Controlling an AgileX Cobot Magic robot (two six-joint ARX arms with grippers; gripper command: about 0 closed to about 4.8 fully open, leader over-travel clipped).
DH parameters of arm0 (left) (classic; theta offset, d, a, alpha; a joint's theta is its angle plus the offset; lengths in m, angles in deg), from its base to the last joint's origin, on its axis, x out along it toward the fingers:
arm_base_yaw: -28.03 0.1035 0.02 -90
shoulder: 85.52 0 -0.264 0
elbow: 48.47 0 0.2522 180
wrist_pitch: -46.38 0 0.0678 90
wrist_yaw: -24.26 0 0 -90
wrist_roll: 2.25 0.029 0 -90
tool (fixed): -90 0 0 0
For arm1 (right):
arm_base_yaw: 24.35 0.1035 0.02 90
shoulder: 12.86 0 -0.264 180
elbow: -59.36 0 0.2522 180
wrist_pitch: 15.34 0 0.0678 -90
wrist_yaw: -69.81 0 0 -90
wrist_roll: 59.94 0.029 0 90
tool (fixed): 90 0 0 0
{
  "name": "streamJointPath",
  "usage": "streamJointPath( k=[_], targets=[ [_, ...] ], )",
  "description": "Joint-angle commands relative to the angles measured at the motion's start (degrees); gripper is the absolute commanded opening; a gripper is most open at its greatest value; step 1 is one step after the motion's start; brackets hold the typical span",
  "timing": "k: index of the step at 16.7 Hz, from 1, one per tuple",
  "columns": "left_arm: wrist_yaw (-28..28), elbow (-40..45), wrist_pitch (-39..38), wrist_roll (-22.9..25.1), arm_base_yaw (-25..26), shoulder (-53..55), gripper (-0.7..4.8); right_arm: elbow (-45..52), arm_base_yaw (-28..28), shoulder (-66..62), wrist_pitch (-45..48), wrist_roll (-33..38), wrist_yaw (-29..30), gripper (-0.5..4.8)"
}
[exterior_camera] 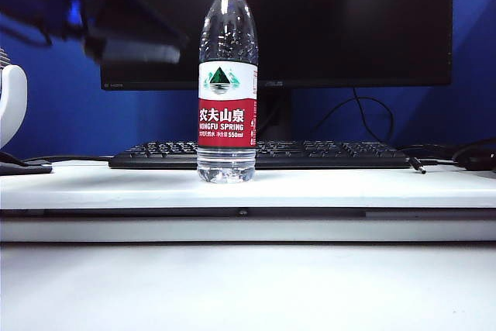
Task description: Unscrew the cap from the plastic bottle on the table.
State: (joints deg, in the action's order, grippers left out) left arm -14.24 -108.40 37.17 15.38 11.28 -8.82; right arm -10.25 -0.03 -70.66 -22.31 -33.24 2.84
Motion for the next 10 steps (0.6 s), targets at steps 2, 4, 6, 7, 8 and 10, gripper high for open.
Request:
streamJointPath(
  k=[2, 4, 6, 7, 8, 10],
  targets=[
    [1.01, -0.13, 3.39, 3.61, 0.07, 2.23, 3.13, -0.33, 0.04, 0.31, -3.91, -0.39, -0.61, 1.82],
    [1.01, -0.13, 6.34, 3.56, 0.04, 4.39, 3.16, -0.33, 0.11, 0.28, -4.22, -0.37, -0.55, 1.82],
    [-0.39, -0.13, 12.59, 0.92, 0.04, 8.2, 4.79, -0.33, 1.57, 0.28, -5.75, -0.42, -0.46, 1.82],
    [-0.02, -0.13, 14.69, 0.5, 0.04, 9.51, 4.79, -0.33, 1.9, 0.28, -6.71, -0.85, -0.48, 1.82],
    [1.66, -0.13, 18.93, -1.66, -0.13, 11.72, 4.79, -0.33, 2.29, 0.26, -8.48, -3.3, -0.44, 1.93],
    [4.85, -0.13, 23.82, -4.87, -0.22, 13.99, 4.79, -0.33, 3.67, 0.24, -10.91, -5.53, -2.19, 2.25]
  ],
)
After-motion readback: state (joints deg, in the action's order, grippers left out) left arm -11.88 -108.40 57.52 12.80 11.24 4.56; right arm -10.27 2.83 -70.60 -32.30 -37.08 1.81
